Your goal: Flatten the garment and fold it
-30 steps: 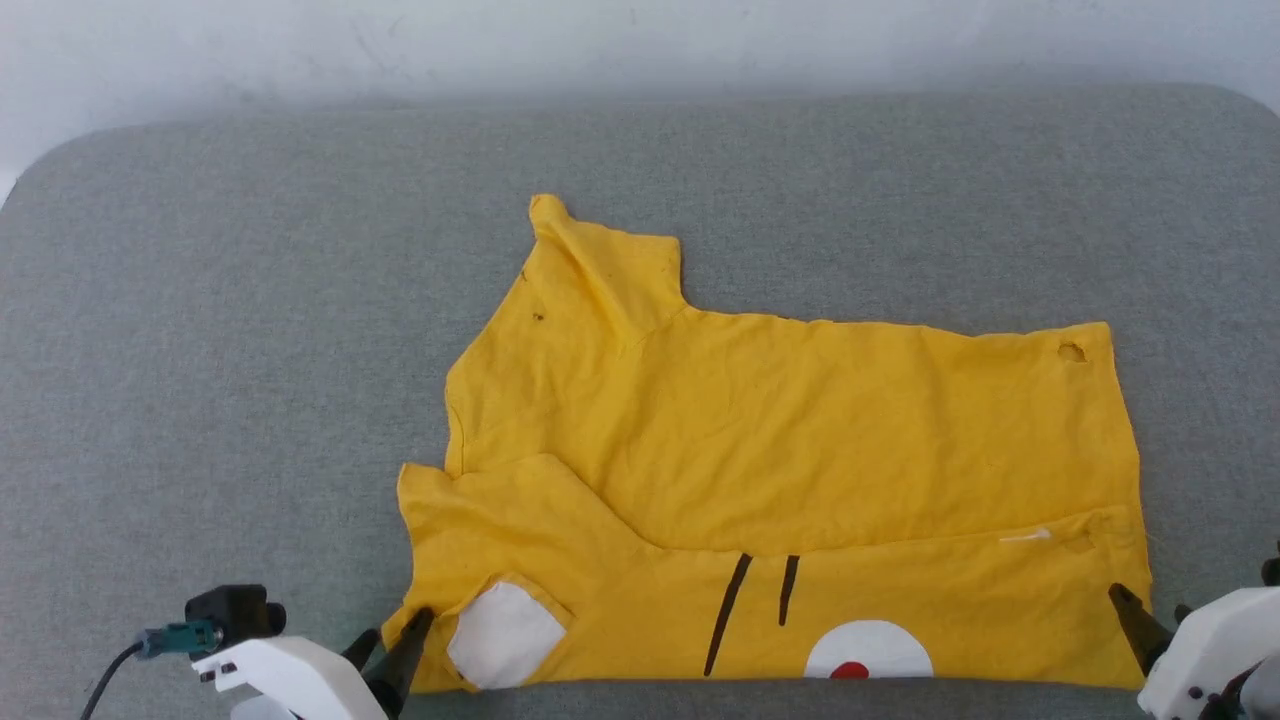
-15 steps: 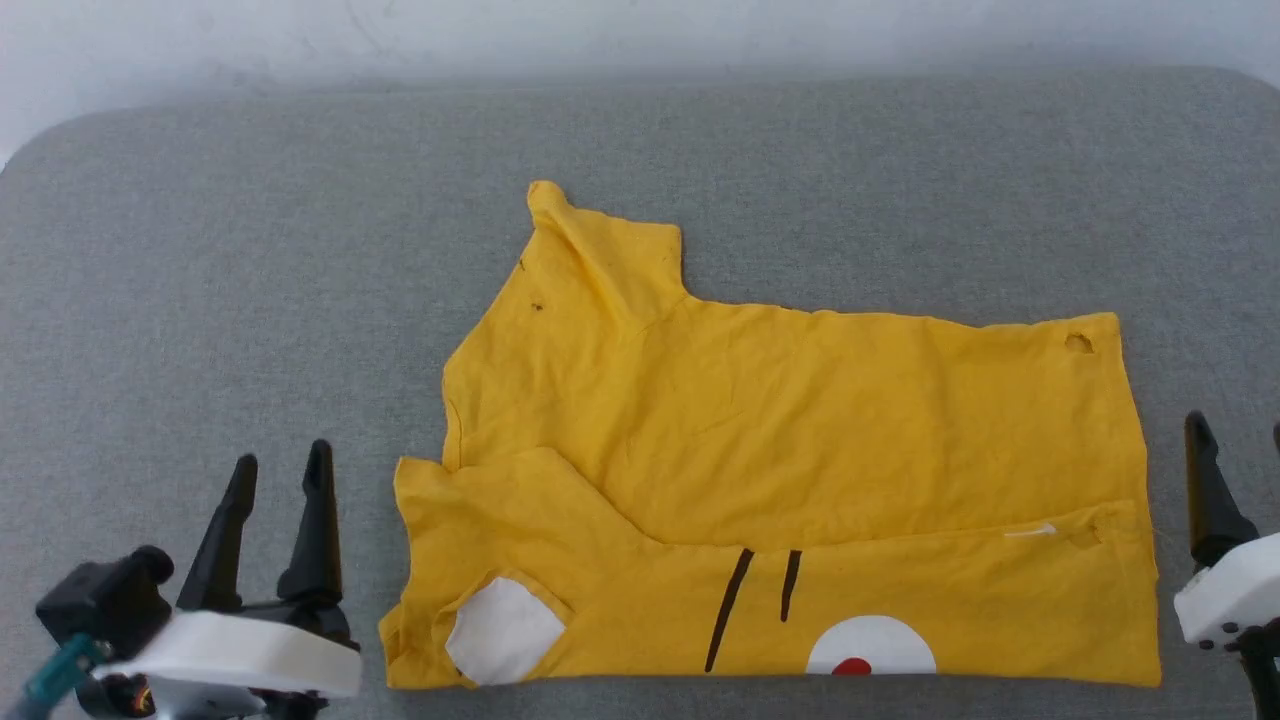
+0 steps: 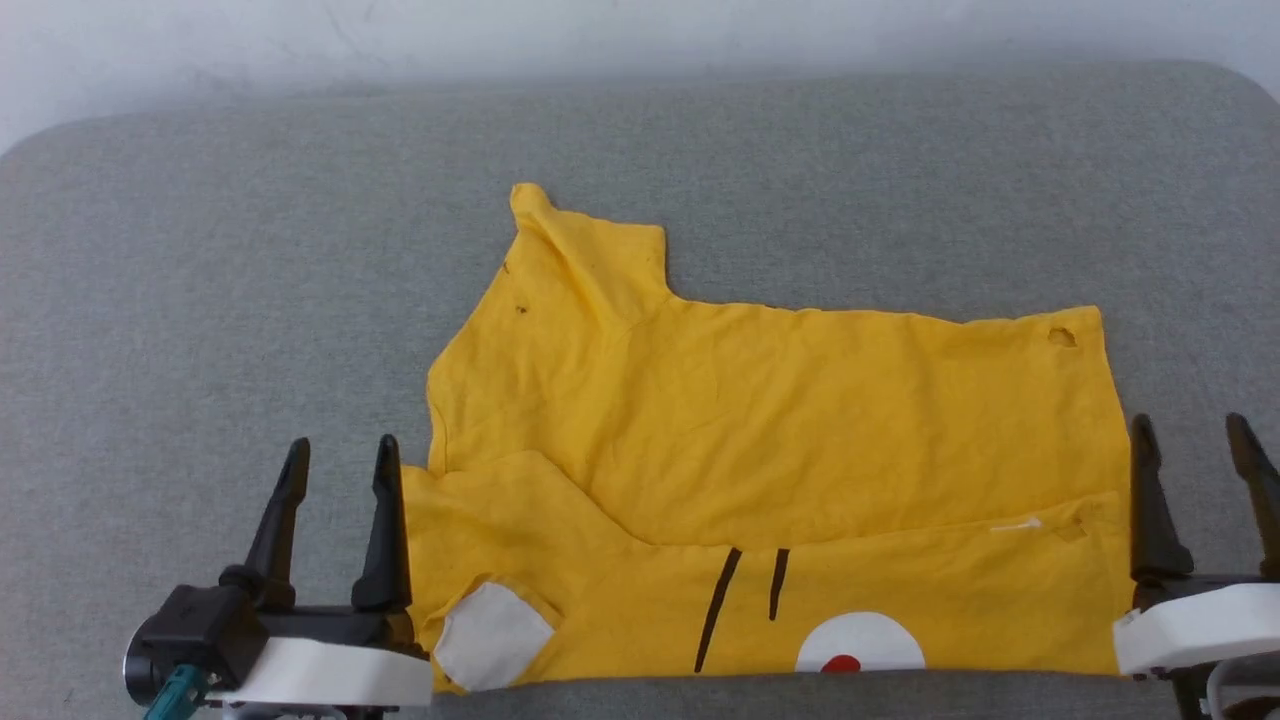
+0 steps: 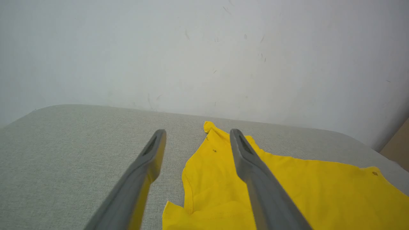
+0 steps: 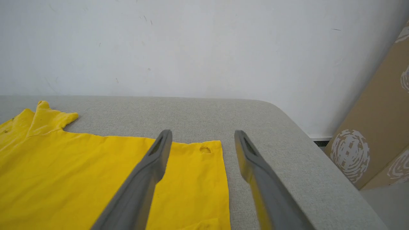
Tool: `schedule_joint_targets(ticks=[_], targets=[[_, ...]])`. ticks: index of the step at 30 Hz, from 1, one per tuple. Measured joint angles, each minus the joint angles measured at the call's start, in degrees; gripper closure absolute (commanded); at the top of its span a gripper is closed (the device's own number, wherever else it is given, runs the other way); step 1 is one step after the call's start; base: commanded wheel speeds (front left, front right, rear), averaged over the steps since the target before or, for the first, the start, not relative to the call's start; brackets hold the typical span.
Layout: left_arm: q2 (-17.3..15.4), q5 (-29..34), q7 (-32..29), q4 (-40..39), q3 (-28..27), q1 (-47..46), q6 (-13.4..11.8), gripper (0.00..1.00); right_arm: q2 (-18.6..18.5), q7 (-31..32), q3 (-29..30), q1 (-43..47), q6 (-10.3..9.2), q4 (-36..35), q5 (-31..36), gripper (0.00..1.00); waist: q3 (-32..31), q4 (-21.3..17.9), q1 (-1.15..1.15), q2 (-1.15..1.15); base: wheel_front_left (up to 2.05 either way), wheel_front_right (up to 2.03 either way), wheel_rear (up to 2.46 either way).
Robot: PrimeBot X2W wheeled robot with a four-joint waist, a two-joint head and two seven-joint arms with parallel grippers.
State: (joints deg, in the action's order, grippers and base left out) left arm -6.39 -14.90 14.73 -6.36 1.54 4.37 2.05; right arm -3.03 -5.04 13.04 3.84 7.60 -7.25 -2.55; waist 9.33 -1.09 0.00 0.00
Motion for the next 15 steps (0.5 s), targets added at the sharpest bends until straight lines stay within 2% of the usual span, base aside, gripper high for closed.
schedule_joint_targets(ticks=[4,8,15], targets=[[-0.3,0.42,0.0,0.09,-0.63,-1.36,1.11,0.0,0.01,-0.76,-0.16,-0.12,0.0,0.92,-0.1,0.0,0.61,-0.6,0.0,0.0,0.0,0.0,0.0],[-2.79,-0.03,-1.53,-0.21,-0.59,-7.25,2.69,0.0,-0.01,-1.12,0.15,-0.54,0.0,1.11,-0.56,0.0,1.96,-0.86,0.0,0.0,0.0,0.0,0.0],[-10.0,-4.34,-15.47,1.09,2.33,-26.49,4.54,0.0,0.01,-1.62,-0.2,-3.0,0.0,1.52,-1.23,0.0,6.08,-1.01,0.01,0.0,0.0,0.0,0.0]])
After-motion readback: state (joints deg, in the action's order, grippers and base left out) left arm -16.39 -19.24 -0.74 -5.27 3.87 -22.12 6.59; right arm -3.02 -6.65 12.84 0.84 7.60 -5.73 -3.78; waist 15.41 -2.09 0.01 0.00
